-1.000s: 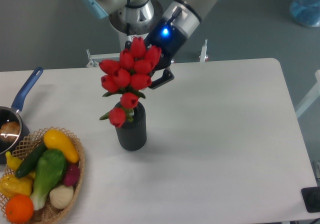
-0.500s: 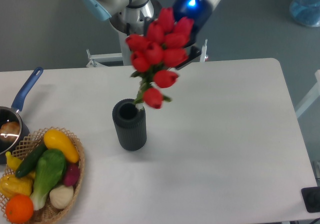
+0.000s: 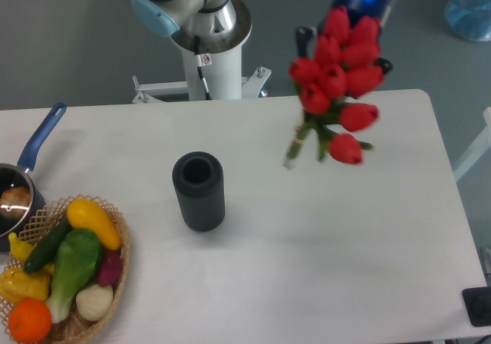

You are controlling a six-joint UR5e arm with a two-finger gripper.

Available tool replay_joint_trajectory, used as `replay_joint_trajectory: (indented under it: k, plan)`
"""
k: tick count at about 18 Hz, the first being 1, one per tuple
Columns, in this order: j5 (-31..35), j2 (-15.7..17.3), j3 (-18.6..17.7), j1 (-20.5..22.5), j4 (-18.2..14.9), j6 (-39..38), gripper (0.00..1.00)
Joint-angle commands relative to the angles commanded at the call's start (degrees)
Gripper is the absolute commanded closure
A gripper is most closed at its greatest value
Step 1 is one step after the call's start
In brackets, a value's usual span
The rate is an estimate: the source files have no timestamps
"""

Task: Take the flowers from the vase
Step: 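Carry the held tulips away from the vase, holding them raised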

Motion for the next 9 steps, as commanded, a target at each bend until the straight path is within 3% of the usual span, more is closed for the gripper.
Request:
replay_joint_trajectory:
  k: [1,3,9]
  plan:
    - [5.1,-0.2,-0.2,0.0,-0.6,-0.2,1.00]
    - [7.6,-0.6,-0.3,0.3,-0.4,0.1,1.00]
    - [23.1,-5.8,0.6,-0.4,0.2,2.6,1.00]
